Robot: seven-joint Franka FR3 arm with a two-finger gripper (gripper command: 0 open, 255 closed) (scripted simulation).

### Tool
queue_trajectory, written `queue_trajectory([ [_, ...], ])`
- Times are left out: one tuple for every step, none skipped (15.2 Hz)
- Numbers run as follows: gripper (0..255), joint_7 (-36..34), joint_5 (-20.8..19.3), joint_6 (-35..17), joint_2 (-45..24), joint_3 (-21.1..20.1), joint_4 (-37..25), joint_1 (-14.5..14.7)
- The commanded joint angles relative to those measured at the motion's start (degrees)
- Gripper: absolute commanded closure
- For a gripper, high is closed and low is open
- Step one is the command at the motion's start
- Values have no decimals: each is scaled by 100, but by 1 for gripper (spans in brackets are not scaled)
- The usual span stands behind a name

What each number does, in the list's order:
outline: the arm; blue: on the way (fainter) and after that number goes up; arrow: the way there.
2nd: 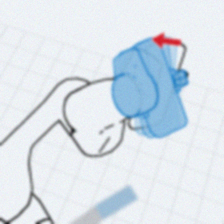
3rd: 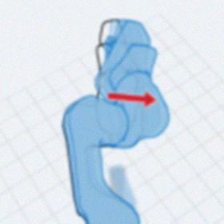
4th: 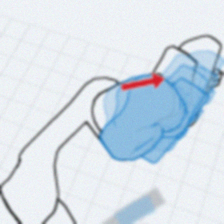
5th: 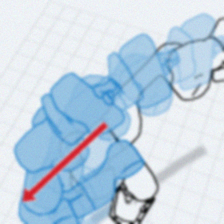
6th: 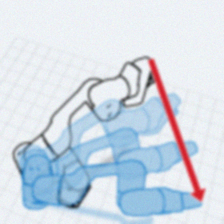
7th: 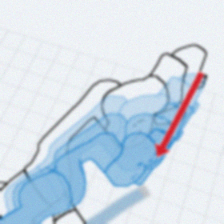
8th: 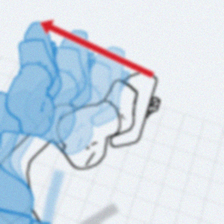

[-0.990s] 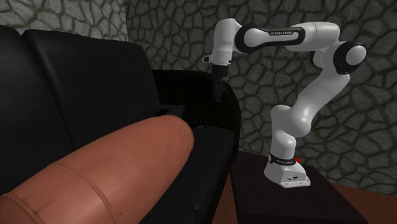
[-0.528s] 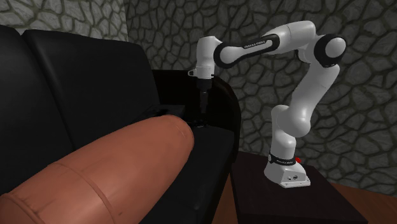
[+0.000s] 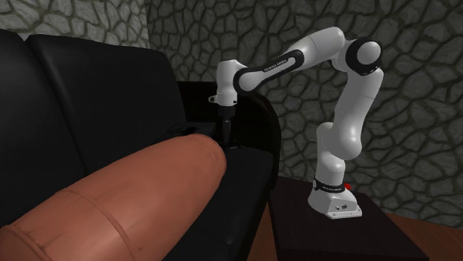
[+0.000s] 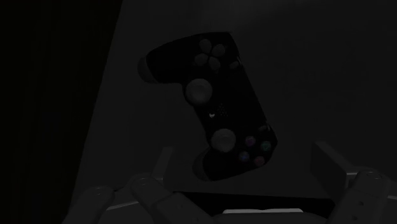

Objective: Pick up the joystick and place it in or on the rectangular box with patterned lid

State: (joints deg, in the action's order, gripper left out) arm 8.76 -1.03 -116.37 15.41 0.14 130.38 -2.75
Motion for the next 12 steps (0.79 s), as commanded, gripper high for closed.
queue_trajectory([
  [0,-2,-2,-158,-68,1,87,-1],
  [0,-3,-3,-237,-95,2,140,-2],
  [0,-3,-3,-317,-123,2,192,-2],
  [0,-3,-4,-363,-138,3,223,-3],
  [0,-3,-4,-363,-139,3,222,-3],
  [0,-3,-4,-363,-139,3,221,-3],
  [0,-3,-4,-363,-140,3,221,-3],
  [0,-3,-4,-363,-140,3,221,-3],
  [0,-3,-4,-363,-140,3,221,-3],
  [0,-3,-4,-363,-140,3,221,-3],
  [0,-3,-4,-363,-140,3,221,-3],
  [0,-3,-4,-362,-140,3,221,-3],
])
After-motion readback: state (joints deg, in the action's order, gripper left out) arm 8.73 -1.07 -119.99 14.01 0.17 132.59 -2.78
